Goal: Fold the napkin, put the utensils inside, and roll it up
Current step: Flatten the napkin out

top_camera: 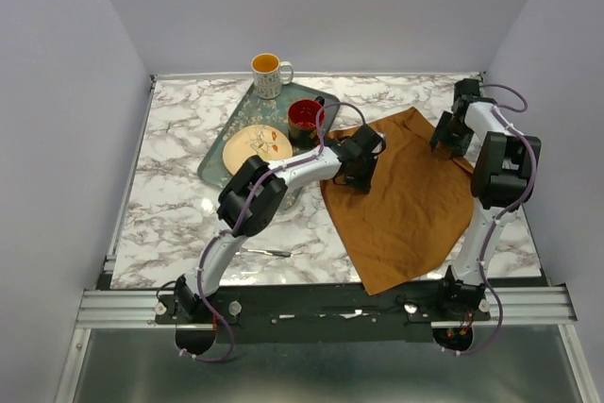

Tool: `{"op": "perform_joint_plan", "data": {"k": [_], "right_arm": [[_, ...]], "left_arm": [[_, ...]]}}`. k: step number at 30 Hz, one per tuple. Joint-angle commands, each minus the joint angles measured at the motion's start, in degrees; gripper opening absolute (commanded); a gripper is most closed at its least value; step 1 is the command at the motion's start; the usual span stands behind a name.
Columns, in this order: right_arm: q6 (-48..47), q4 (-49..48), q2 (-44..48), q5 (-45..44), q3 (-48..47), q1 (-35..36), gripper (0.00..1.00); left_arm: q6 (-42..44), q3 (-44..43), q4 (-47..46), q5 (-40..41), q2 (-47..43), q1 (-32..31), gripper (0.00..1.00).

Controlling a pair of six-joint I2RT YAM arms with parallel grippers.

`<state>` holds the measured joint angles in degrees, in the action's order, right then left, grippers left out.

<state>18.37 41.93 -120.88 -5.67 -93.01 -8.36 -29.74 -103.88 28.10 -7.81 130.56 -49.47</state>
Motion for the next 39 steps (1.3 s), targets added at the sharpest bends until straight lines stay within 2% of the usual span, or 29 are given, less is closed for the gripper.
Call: {"op": "perform_joint_plan", "data": {"k": [1, 3, 5, 10, 17, 19, 20, 21, 22, 23, 25, 28, 31, 36, 39], "right_arm": [[0.09, 4.20, -3.74, -1.71, -5.59, -0.52, 0.64], [0.17, 6.48, -5.33, -1.62, -8.48, -0.52, 0.65], [0.79, 7.11, -6.64, -1.71, -9.99, -0.52, 0.65], [1.40, 8.95, -10.42, -1.97, -17.96, -0.78, 0.66], [1.16, 11.42, -18.08, -5.75, -33.97, -3.15, 0.66], [-0.78, 9.49, -16.68, -2.97, -34.17, -2.11, 0.69], [-3.40, 8.35, -13.01, -2.33, -33.12, -1.32, 0.77], [-4.73, 4.77, -10.72, -3.37, -27.72, -0.44, 0.83], [-10.40, -0.74, -3.04, -5.64, -20.18, 2.36, 0.95], [-12.03, -3.15, -1.39, -3.75, -16.28, 2.91, 0.95], [-16.67, -3.61, -0.32, -1.37, -14.48, 3.87, 0.95], [-23.88, -2.83, -1.72, -2.59, -12.90, 5.63, 0.95], [-26.97, -0.80, -4.45, -4.61, -14.12, 7.39, 0.95], [-25.06, -9.31, -4.10, -5.04, -12.81, 12.39, 0.95], [-22.86, -9.94, -7.25, -7.15, -17.37, 14.68, 0.89]], "left_arm": [[-1.02, 3.50, -1.90, -1.50, -1.01, -0.18, 0.26], [-1.03, 4.55, -2.34, -1.15, -1.45, -0.19, 0.30], [-1.03, 4.91, -2.35, -0.54, -1.63, -0.19, 0.41], [-0.85, 6.58, -2.52, 0.43, -1.80, -0.27, 0.52], [0.03, 10.10, -3.14, 1.92, -3.38, -0.45, 0.87], [1.43, 9.31, -2.61, 3.50, -3.73, -0.97, 0.91], [1.78, 8.87, -2.43, 3.77, -3.74, -1.15, 0.91], [1.87, 8.08, -2.26, 3.94, -3.65, -1.24, 0.91], [1.53, 7.47, -2.26, 3.34, -3.30, -1.59, 0.91], [1.35, 7.20, -2.61, 3.16, -3.47, -1.77, 0.91], [1.08, 7.55, -3.22, 2.81, -3.91, -2.29, 0.91], [0.91, 8.34, -4.19, 2.10, -4.61, -2.56, 0.91], [1.00, 9.30, -4.54, 1.49, -5.23, -2.82, 0.91], [0.73, 10.19, -5.77, 0.78, -5.41, -3.52, 0.91], [0.38, 9.48, -5.69, 0.61, -5.06, -3.70, 0.91]]}}
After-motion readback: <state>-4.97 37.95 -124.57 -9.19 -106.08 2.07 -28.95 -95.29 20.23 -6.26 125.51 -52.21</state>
